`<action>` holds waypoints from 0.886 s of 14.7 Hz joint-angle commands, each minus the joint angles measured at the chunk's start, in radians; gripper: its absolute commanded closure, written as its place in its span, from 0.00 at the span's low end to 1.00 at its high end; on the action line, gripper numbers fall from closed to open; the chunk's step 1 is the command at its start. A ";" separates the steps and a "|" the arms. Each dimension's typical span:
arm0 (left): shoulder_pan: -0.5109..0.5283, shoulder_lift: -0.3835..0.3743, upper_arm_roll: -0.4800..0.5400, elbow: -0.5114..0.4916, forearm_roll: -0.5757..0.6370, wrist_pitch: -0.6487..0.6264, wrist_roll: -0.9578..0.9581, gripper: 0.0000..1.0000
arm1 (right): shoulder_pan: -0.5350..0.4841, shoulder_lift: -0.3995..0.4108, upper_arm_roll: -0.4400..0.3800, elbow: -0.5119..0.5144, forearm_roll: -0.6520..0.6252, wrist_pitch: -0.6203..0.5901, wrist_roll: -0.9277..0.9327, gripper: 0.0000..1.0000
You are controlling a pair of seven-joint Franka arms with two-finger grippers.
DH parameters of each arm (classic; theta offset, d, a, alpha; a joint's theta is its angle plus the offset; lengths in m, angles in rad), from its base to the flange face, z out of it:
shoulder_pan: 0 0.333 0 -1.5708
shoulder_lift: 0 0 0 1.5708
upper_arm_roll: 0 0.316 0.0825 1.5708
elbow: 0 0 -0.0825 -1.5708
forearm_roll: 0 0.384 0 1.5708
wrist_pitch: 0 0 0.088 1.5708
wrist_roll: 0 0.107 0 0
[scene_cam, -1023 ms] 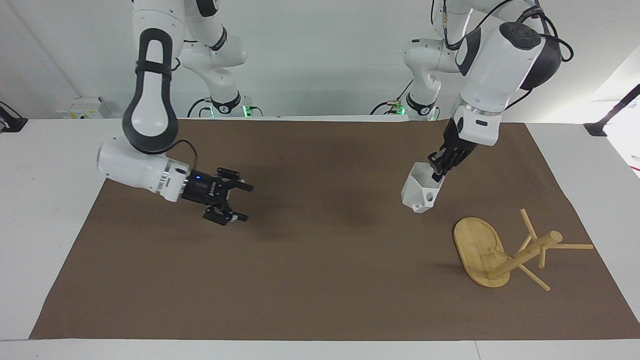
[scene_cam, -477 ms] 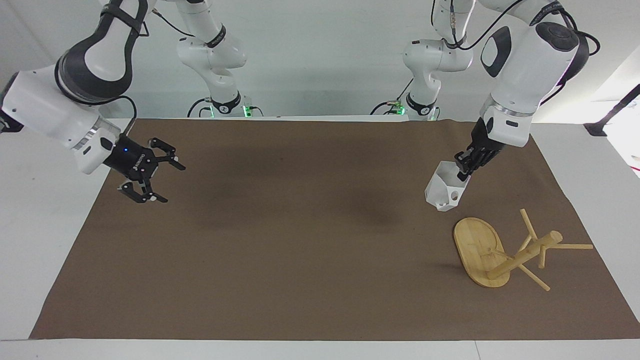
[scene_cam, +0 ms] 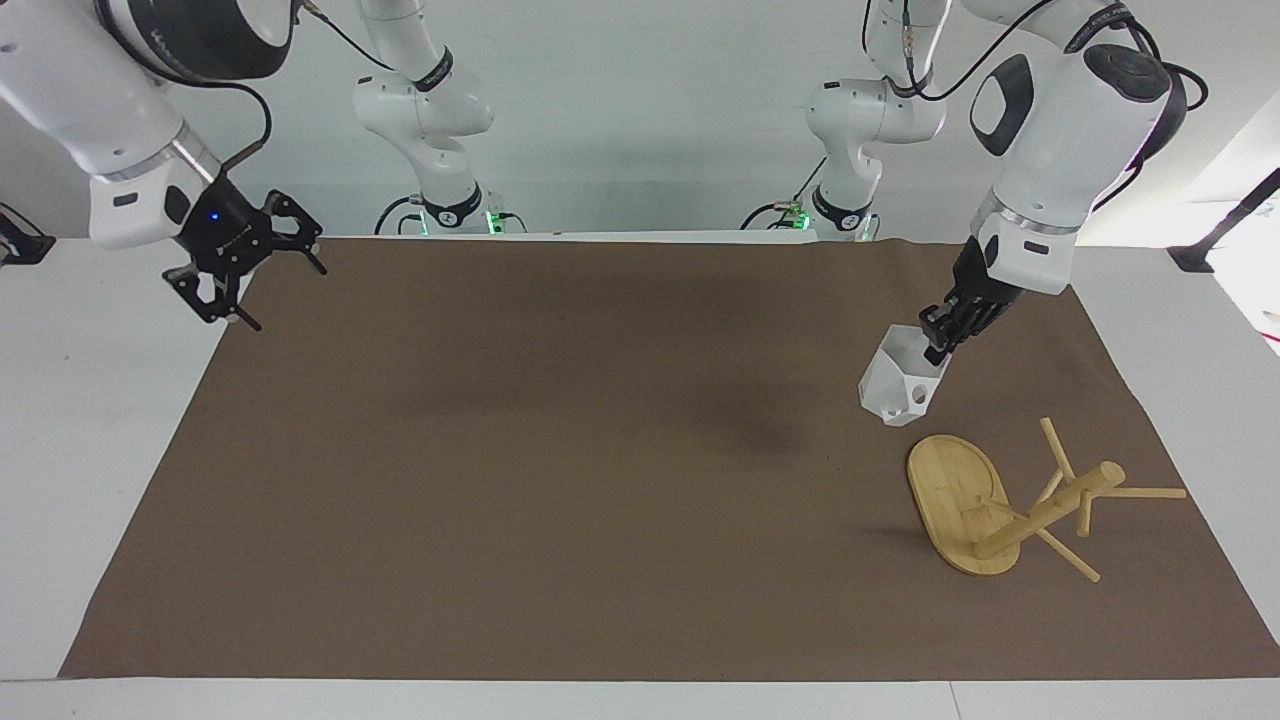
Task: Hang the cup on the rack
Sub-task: 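Carry the mug with the left gripper to the wooden rack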
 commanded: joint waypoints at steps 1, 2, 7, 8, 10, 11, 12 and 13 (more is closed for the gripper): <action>0.024 0.006 -0.010 -0.015 0.001 0.089 0.013 1.00 | -0.009 0.021 0.002 0.053 -0.056 -0.098 0.209 0.00; 0.033 0.019 -0.010 -0.016 -0.001 0.113 0.014 1.00 | -0.009 0.016 0.002 0.040 -0.057 -0.102 0.296 0.00; 0.034 0.088 -0.010 -0.015 -0.005 0.213 0.010 1.00 | -0.018 -0.009 -0.001 0.006 -0.069 -0.131 0.535 0.00; 0.034 0.096 -0.010 -0.016 -0.005 0.242 0.008 1.00 | -0.017 -0.009 -0.002 0.009 -0.069 -0.144 0.547 0.00; 0.034 0.116 -0.010 -0.015 -0.007 0.273 -0.004 1.00 | -0.015 -0.009 -0.004 0.009 -0.071 -0.146 0.582 0.00; 0.034 0.118 -0.010 -0.015 -0.007 0.273 -0.004 1.00 | -0.012 -0.009 -0.004 0.009 -0.072 -0.148 0.599 0.00; 0.036 0.119 -0.010 -0.016 -0.007 0.272 -0.006 1.00 | -0.011 -0.009 -0.005 0.007 -0.075 -0.158 0.608 0.00; 0.036 0.118 -0.010 -0.018 -0.008 0.269 -0.016 1.00 | -0.009 -0.013 -0.004 0.003 -0.091 -0.174 0.616 0.00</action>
